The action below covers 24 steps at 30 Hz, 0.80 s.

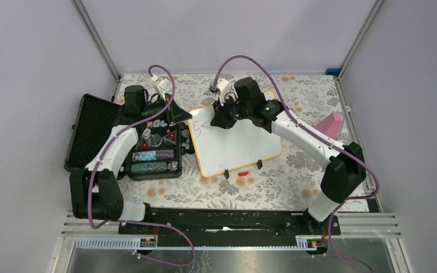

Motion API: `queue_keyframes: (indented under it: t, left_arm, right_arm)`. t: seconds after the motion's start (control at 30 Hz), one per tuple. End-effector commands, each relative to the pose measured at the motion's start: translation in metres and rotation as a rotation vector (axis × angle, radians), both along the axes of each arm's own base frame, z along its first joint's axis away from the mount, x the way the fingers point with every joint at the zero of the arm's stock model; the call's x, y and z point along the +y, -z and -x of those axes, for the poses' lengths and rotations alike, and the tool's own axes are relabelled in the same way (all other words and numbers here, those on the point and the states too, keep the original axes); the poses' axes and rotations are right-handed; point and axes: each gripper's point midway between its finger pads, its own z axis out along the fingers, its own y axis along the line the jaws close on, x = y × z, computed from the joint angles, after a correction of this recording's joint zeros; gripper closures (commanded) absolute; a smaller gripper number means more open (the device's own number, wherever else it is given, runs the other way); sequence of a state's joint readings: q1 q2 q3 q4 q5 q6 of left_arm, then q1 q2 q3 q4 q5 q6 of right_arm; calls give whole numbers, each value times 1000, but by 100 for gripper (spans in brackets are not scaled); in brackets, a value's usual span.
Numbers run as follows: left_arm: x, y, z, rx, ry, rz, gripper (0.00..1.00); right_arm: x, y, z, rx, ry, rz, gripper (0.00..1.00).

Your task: Write a sentence on the whiteboard

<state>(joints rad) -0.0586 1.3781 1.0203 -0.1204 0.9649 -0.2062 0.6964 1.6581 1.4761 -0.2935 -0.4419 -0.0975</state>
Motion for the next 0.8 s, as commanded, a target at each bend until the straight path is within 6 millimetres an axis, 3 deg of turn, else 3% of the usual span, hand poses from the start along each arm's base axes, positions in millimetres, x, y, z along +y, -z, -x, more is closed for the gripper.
queue_keyframes:
  t: [0.0,0.37,0.63,0.77]
  left_arm:
    - [3,3,-4,-29,-7,-22,100]
    - [3,4,-5,-25,-9,-24,100]
    - [3,5,-5,-23,-7,-23,100]
    - [3,5,-5,-22,-7,-22,100]
  right_arm:
    - [-1,-20,-17,-77,30,-26,100]
    - [-19,-19,-24,-80,70,-19,100]
    - [-20,-19,-15,-57,38,-30,100]
    - [-14,-34,-4,-50,-11,-78,100]
